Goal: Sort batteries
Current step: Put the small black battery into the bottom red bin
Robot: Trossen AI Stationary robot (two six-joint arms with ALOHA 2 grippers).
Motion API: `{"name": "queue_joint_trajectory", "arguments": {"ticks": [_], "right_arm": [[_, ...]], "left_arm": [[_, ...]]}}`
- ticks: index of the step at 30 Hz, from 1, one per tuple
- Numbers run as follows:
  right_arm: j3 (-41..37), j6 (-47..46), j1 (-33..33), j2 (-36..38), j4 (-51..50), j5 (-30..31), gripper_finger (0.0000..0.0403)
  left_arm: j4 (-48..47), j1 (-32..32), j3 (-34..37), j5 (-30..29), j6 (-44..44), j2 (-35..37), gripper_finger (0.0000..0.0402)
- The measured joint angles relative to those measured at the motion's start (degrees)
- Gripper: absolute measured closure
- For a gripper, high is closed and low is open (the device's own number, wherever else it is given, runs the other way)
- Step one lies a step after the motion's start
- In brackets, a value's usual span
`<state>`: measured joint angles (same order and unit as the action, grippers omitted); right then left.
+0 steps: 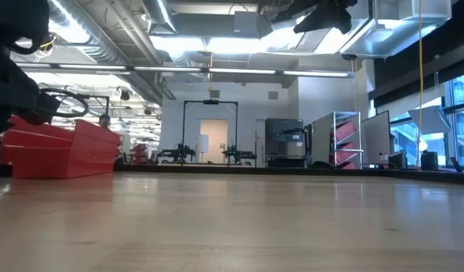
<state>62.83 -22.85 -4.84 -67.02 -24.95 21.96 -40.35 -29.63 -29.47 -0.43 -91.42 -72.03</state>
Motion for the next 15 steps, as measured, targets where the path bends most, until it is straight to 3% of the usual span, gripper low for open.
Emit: {"name": "queue_joint_trajectory", "arguments": {"ticks": [4, 10, 15], "right_arm": [[0.0, 0.0, 0.0, 0.0, 0.0, -0.2, 0.0169], [0.0, 0.0, 0.0, 0.0, 0.0, -0.6, 0.0169], [0.0, 0.0, 0.0, 0.0, -0.1, -0.6, 0.0169]], "left_arm": [[0.1, -0.2, -0.5, -0.1, 2.1, 0.4, 0.0298], [0.3, 0.0, -2.4, -0.4, 7.8, 4.8, 0.0233], [-7.5, 1.9, -3.2, -0.3, 9.1, 9.9, 0.0197]]}}
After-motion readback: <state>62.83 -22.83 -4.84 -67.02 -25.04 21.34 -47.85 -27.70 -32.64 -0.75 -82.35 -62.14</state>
